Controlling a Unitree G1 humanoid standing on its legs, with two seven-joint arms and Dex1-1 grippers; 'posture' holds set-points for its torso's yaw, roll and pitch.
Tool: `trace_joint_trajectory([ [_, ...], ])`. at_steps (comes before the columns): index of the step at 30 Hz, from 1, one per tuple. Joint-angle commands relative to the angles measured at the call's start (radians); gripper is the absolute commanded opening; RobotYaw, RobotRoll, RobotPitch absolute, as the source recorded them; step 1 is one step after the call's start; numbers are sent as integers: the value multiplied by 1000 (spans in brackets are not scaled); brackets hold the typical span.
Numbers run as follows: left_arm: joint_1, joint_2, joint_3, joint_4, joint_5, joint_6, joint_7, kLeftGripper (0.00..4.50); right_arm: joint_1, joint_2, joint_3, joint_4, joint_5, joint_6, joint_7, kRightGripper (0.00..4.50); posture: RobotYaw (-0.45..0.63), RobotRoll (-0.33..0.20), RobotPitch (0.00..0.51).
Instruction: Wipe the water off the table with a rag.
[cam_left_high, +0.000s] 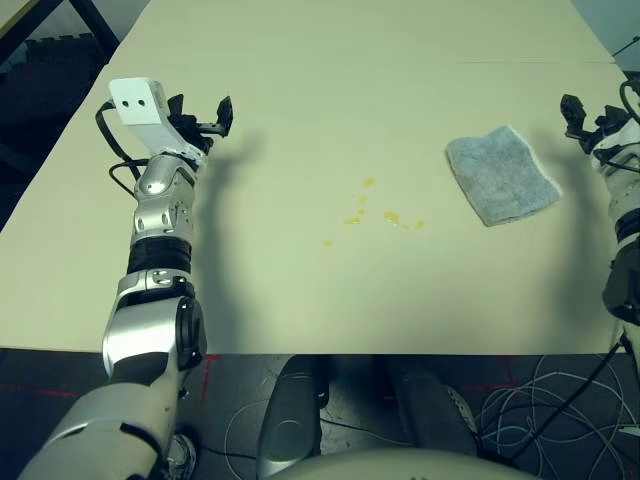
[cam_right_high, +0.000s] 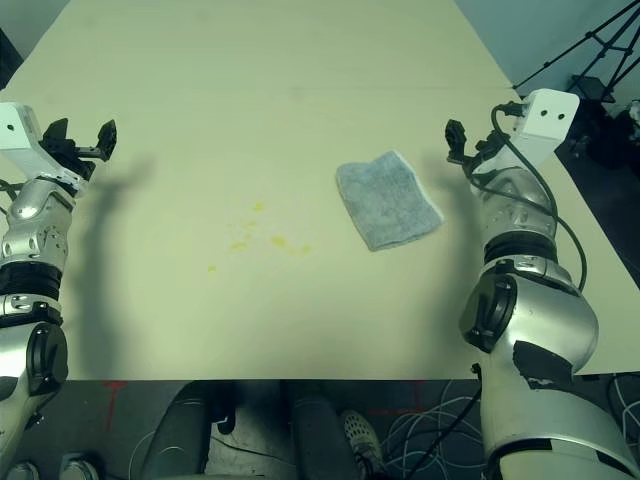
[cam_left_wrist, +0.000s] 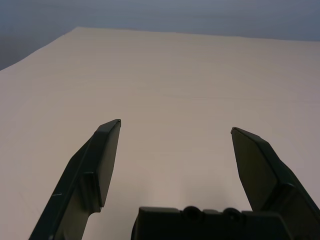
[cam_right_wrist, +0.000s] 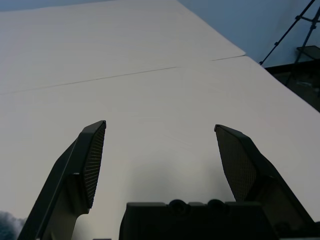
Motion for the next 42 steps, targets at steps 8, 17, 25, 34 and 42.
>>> trace_joint_trajectory([
  [8, -60, 36, -18, 16, -21, 107, -122, 4500, -22, -75, -41, 19, 40, 170, 37, 4461, 8, 0, 241],
  [17, -135, 218, -190, -179, -112, 522, -740, 4500, -136, -215, -16, 8, 73, 819, 218, 4461, -26, 0, 251],
  [25, -179, 311, -347, -282, -99, 654, -1056, 4500, -139, -221, 231, -1, -102, 911, 512, 4461, -44, 0, 248],
  [34, -172, 305, -387, -385, -103, 714, -1095, 4500, -144, -161, 366, 31, -219, 916, 654, 4461, -5, 0, 256],
  [42, -99, 319, -367, -529, -139, 803, -1067, 4500, -122, -126, 367, 50, -244, 942, 664, 4461, 38, 0, 267],
])
